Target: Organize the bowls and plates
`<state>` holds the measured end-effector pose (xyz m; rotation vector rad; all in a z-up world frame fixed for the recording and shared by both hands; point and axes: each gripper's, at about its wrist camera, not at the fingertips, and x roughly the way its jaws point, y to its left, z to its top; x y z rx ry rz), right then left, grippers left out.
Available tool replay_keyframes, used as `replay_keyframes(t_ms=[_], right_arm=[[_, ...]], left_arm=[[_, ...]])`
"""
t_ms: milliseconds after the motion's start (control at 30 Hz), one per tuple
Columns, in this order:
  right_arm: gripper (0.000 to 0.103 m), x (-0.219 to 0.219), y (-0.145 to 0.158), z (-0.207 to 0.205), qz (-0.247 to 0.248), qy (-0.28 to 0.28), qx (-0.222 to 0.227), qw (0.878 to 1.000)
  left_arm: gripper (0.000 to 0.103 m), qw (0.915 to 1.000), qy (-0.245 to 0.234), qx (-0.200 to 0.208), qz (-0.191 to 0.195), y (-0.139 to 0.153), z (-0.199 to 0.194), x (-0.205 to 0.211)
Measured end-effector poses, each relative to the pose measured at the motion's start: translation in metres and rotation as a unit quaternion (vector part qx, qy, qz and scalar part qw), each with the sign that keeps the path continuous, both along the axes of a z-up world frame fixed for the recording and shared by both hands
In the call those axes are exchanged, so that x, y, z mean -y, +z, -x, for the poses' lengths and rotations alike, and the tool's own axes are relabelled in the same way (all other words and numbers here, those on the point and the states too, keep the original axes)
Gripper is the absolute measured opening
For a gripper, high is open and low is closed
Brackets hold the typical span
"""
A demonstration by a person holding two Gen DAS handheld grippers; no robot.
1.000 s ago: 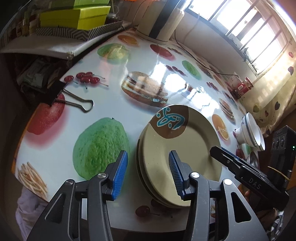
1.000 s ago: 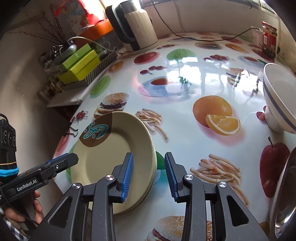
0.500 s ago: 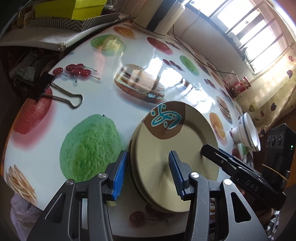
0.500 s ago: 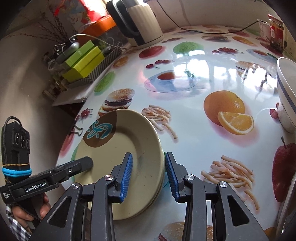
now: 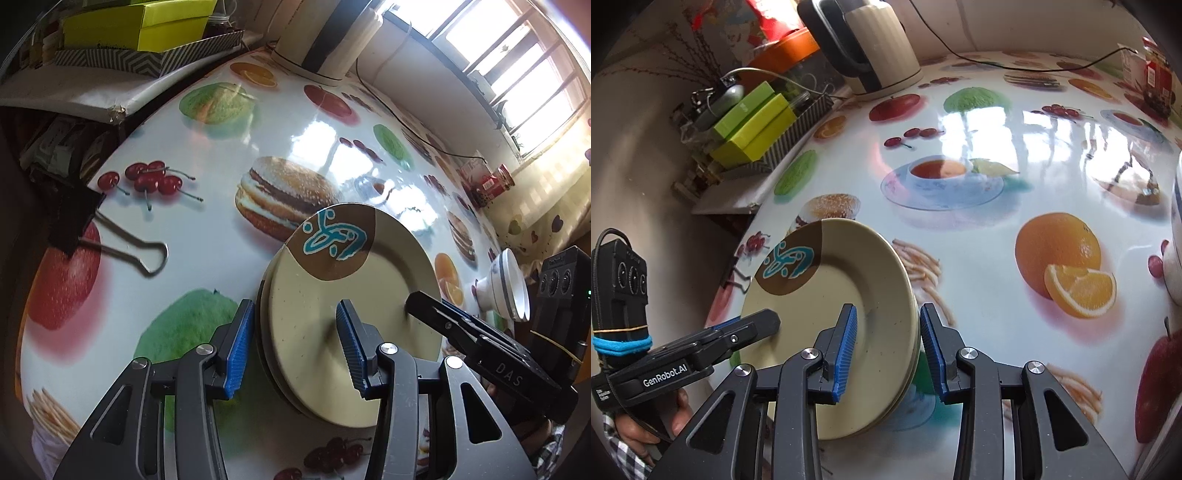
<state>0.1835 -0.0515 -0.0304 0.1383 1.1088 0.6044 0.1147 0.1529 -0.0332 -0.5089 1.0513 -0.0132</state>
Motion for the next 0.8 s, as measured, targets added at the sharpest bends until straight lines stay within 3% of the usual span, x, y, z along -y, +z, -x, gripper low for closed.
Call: replay_keyframes(t_ms=[533,800], right_arm=[[0.035,-0.017,0.006,-0.029,0.004,-0.001,0.011,1.000],[0.035,-0.015,0.009,-0.028,0.008,-0.004,0.018,1.000]], left_arm=[[0.047,1.0000,0.007,0.005,-0.002,0.003,-0.023,-0.011],[0.047,0.9986,0.005,0.024,-0.046,0.024,-0.022,-0.007]])
